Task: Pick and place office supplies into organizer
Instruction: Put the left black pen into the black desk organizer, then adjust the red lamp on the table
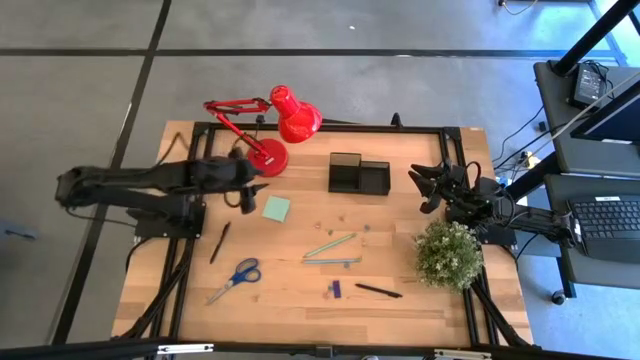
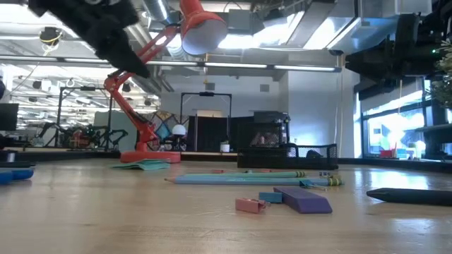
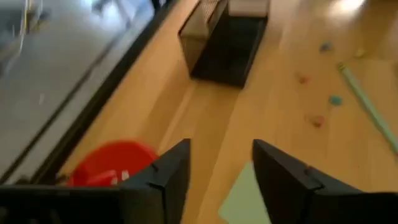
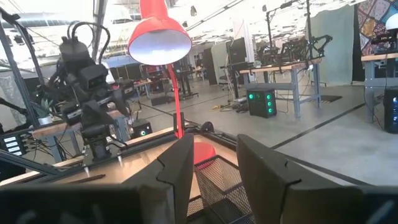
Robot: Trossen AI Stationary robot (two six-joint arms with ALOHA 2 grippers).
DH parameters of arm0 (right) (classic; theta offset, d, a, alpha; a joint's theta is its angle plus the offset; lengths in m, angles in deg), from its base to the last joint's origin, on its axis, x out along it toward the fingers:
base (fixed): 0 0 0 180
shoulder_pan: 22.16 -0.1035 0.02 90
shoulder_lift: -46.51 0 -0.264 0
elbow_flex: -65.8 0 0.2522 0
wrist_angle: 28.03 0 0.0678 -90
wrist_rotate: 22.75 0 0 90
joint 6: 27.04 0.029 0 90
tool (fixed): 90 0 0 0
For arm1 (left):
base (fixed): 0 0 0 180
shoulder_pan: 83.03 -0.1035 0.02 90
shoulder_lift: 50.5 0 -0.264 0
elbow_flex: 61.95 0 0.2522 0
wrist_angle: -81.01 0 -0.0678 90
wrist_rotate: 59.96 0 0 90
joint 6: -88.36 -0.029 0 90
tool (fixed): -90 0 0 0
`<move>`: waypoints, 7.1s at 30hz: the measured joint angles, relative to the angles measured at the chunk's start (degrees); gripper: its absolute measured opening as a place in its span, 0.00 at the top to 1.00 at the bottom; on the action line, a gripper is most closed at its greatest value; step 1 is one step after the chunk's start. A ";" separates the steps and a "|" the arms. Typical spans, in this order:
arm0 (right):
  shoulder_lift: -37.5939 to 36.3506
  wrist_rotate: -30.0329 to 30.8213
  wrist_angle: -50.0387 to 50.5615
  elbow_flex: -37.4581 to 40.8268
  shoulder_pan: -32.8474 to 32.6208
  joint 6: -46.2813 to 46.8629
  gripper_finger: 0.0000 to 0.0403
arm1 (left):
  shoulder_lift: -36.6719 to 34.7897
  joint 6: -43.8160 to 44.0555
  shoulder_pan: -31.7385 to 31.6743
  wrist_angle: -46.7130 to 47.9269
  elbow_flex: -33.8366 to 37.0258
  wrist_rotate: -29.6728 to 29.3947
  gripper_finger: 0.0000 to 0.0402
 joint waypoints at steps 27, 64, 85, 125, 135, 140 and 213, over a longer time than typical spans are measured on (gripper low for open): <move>0.04 0.00 3.04 0.00 -0.02 -2.64 0.69 | 32.19 57.53 8.83 52.54 -15.75 15.37 0.59; 0.06 -0.02 4.46 0.00 -0.02 -2.69 0.69 | 32.00 72.48 8.64 26.47 3.61 25.19 0.64; 0.09 -0.02 4.46 0.00 -0.02 -3.01 0.69 | 32.06 65.30 8.62 25.95 3.72 21.19 0.64; 0.09 0.00 4.15 0.00 -0.02 -3.15 0.69 | 32.41 47.33 8.53 24.47 -2.97 15.89 0.90; 0.09 0.00 3.91 0.00 -0.02 -3.04 0.69 | 32.24 30.25 8.51 11.33 -12.79 13.11 0.90; 0.09 -0.02 3.20 0.00 -0.02 -3.02 0.69 | 32.22 15.99 8.49 -6.31 -14.31 13.97 0.91; 0.09 -0.02 1.88 0.00 -0.01 -1.25 0.69 | 57.39 -7.18 -9.19 -68.32 -15.75 5.03 0.99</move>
